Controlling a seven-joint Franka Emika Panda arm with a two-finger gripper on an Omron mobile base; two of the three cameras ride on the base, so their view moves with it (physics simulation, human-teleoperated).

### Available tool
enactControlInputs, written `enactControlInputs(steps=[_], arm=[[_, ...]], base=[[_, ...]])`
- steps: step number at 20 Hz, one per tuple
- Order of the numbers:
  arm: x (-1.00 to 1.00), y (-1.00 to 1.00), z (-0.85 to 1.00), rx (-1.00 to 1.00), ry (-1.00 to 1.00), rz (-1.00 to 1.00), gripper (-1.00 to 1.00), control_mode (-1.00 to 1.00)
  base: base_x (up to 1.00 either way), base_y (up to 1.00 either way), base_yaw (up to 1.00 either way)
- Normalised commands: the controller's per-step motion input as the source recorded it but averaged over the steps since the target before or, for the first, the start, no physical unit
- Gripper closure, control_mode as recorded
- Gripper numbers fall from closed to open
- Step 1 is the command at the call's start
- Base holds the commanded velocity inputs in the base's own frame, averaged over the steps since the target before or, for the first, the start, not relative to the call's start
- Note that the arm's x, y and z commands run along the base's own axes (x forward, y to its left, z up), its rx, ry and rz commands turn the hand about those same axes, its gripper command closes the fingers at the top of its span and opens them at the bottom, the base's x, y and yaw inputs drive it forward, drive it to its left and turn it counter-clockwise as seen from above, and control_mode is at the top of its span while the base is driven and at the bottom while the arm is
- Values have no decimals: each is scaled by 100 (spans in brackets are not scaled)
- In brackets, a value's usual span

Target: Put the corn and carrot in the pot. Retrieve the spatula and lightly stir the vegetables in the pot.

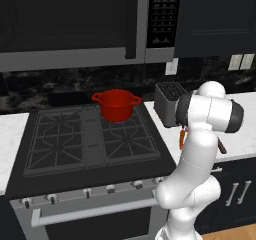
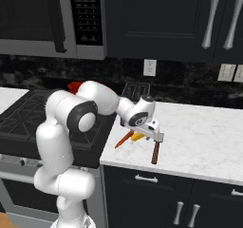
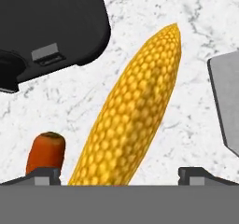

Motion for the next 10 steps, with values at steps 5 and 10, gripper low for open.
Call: enactControlInputs(steps=[5,10], arm=[[27,-1,-28,0,0,-9,-100,-100],[8,0,-23,0,0,-8,100,-100]], base=[[0,0,0],[0,0,0]])
